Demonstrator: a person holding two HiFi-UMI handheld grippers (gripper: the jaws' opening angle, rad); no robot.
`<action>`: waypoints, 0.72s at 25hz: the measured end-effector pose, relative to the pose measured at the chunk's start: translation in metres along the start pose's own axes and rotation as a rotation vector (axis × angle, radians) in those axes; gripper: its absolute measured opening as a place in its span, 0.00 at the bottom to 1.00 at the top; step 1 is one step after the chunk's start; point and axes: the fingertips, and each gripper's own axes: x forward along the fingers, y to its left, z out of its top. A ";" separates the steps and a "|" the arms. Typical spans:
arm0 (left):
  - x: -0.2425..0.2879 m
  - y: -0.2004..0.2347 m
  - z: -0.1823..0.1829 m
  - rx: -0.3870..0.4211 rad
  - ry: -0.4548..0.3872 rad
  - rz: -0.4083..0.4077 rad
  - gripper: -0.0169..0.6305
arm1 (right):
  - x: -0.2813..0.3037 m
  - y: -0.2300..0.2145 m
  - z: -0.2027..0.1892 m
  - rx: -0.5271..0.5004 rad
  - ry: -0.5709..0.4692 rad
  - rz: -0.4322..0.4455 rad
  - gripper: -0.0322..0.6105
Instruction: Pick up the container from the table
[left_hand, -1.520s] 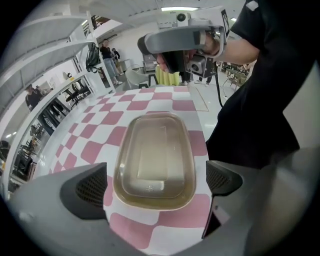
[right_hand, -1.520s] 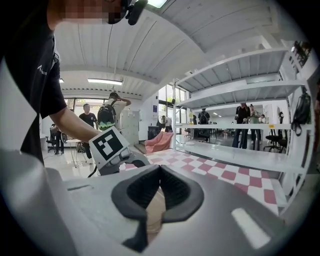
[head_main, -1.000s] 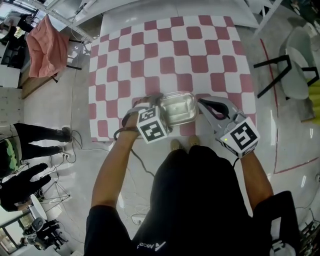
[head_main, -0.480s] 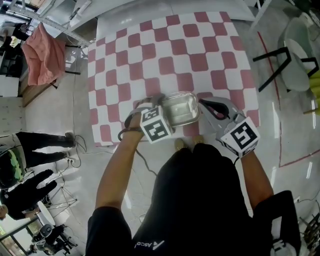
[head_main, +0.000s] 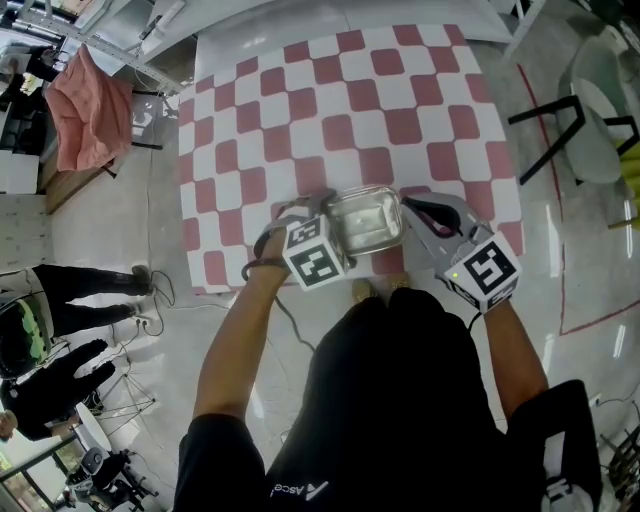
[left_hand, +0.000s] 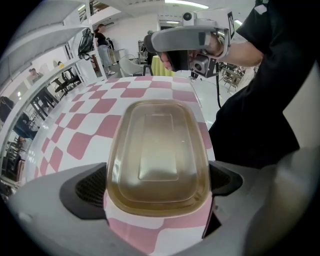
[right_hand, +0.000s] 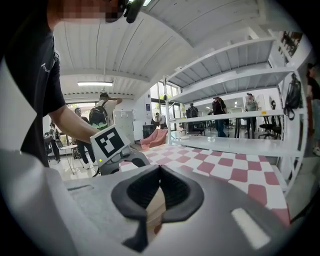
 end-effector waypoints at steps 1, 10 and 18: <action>0.000 0.000 0.000 0.000 0.004 0.001 0.95 | 0.000 0.000 -0.002 0.002 0.008 -0.001 0.05; -0.002 0.000 0.000 0.009 0.001 0.034 0.95 | -0.002 -0.006 -0.011 0.018 0.029 -0.021 0.05; -0.008 -0.003 -0.004 0.015 -0.010 0.050 0.95 | -0.001 -0.008 -0.026 0.074 0.082 -0.034 0.05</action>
